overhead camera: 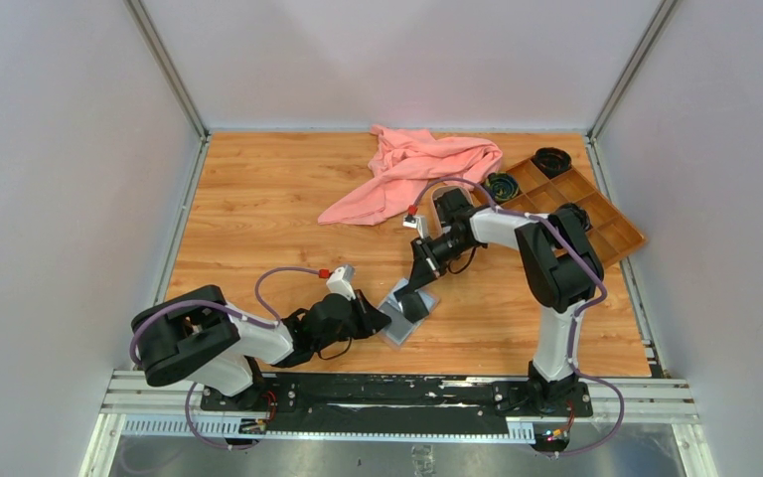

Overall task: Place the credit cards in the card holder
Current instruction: Insert the credit card into the card holder.

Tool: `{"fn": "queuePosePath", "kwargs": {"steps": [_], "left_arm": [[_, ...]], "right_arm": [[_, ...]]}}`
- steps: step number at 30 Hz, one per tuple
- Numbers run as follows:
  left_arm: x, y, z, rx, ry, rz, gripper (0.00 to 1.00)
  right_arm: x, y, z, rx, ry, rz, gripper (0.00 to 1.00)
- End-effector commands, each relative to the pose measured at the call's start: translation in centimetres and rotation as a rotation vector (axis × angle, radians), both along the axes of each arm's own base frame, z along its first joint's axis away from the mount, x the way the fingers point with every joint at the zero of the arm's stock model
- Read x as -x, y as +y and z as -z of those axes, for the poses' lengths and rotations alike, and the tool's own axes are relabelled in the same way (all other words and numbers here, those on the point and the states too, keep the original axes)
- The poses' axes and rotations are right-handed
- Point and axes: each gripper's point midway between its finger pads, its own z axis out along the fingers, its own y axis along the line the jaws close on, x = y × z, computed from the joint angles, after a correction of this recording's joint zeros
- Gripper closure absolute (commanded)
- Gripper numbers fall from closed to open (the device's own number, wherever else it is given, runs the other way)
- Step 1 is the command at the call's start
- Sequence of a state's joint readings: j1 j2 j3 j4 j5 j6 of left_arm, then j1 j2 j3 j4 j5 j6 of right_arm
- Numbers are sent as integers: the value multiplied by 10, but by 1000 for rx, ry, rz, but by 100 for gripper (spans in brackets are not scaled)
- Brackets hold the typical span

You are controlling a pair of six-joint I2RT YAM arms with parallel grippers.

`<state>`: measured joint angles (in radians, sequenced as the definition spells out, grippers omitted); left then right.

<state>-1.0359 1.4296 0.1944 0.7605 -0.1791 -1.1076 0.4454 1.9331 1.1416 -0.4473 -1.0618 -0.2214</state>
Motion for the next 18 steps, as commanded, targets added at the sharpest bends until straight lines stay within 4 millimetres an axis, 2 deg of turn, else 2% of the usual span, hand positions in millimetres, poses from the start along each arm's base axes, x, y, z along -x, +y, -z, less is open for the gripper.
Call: {"fn": "queuePosePath", "kwargs": {"steps": [1,6,18], "left_arm": [[9,20,32,-126,48,8,100],[9,20,32,-126,49,10,100],[10,19,33,-127,50,15,100]], "right_arm": [[12,6,5,20,-19,-67,100],[17,12,9,33,-6,-82,100],[14,8,30,175,-40,-54,100]]}}
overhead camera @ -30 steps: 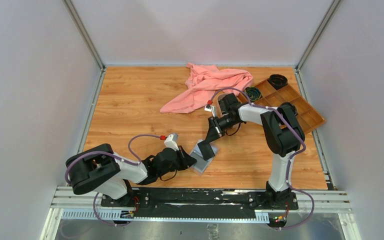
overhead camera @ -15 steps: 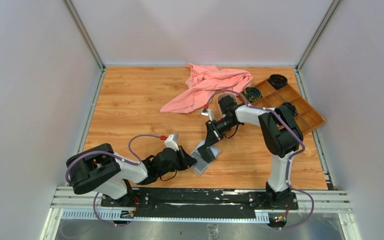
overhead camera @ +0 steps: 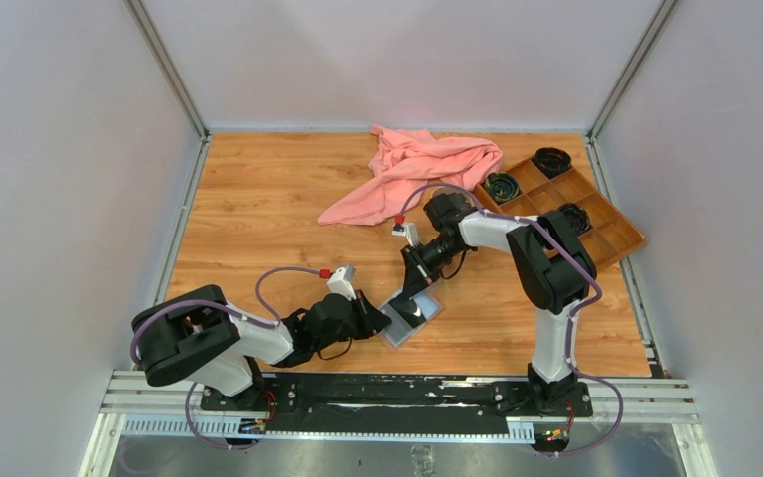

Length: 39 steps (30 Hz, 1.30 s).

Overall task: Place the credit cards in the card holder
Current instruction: Insert the credit card into the card holder.

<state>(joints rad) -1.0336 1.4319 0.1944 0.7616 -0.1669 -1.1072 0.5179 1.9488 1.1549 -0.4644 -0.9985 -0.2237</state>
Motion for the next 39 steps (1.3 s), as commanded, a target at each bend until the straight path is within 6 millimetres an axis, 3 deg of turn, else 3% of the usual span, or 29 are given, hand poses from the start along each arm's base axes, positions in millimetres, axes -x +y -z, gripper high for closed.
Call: {"fn": "queuePosePath", "kwargs": {"steps": [1,7,22,33,39], "left_arm": [[8,20,33,-130,44,6,100],[8,21,33,-131,45,4,100],[8,21,34,-134,46,7,100],[8,21,34,-134,44,10,100],[8,19,30,-126,33,18,94]], "right_arm": [[-2,-5,21,126,-37,14,100],[-9,-14,26,195,-80,56,100],[0,-6,34,237,-53,57,100],[13,10,27,190,-21,15,100],[18,17,27,171,6,-5,99]]}}
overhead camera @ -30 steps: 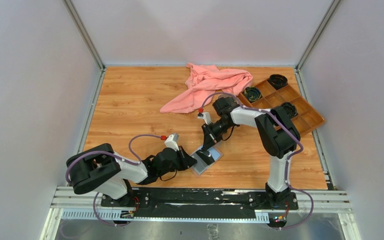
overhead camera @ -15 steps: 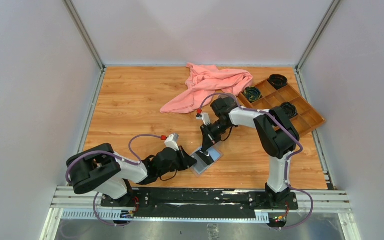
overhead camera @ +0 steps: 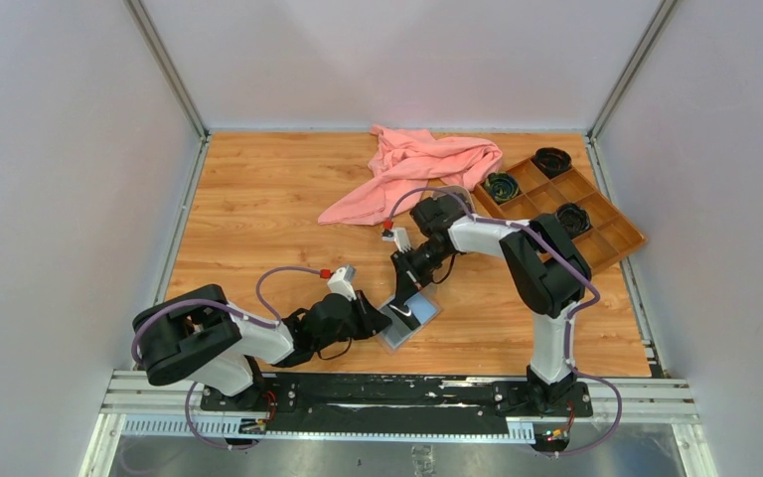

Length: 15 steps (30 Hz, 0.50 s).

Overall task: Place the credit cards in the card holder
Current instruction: Insert the credit card into the card holder.

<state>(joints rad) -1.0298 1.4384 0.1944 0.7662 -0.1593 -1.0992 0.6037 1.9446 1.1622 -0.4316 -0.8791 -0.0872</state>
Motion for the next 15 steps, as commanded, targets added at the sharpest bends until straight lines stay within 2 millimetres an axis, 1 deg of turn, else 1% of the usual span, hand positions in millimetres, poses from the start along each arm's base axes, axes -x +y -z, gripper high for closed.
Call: {"fn": "queuePosePath", "kwargs": {"steps": [1,5,7,9,11,15], "left_arm": [[8,18,27,-118,29,15,92],[6,14,12,-81,0,26,88],[7,13,5,-57,-13,36,83],[10,11,-3,-30,-18,49,81],[14,13,-4,-20,-8,58,79],[22,23,0,-35,24,57,77]], "right_arm": [[8,2,18,50,10,-32,97],[8,3,14,36,2,-47,85],[7,3,11,32,-10,-54,81],[6,3,9,32,-21,-63,79],[5,2,8,37,-36,-69,77],[0,0,2,46,-73,-80,73]]}}
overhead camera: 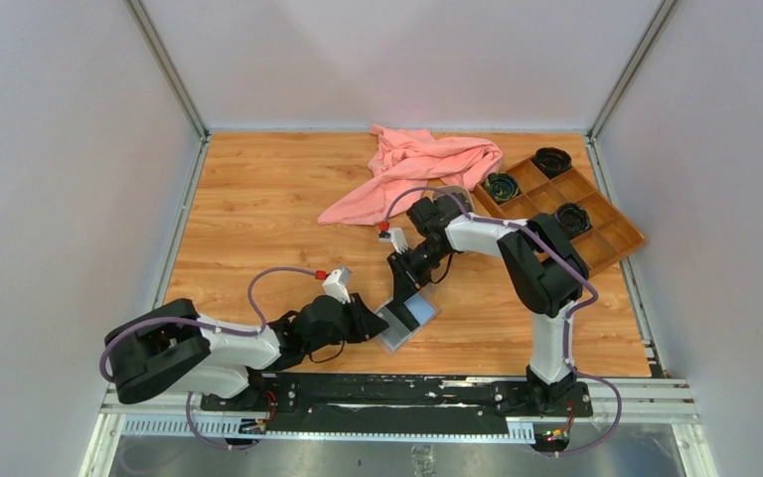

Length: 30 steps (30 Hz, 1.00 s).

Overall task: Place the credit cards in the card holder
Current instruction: Insert the credit card into the card holder.

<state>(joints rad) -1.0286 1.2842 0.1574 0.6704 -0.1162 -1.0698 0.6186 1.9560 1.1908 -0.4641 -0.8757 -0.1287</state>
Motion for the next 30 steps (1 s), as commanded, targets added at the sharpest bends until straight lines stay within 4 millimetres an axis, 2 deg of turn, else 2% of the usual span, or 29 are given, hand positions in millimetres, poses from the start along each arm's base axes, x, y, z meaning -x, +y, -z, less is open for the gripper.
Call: {"fn": "queuePosePath", "kwargs": {"steps": [1,11,20,30], "left_arm": [[10,17,13,-54,41,4,75],[19,31,18,-88,79,-10,72],[19,27,31,-135,121,-2,67],[17,28,36,-157,130,-14,69]], "right_arm": [[-1,-4,3,50,-63,-43,72],[3,-3,-1,71,-111,-84,62],[6,-5,3,116,-149,-116,60],[28,7,7,133,-147,-185,60]]}}
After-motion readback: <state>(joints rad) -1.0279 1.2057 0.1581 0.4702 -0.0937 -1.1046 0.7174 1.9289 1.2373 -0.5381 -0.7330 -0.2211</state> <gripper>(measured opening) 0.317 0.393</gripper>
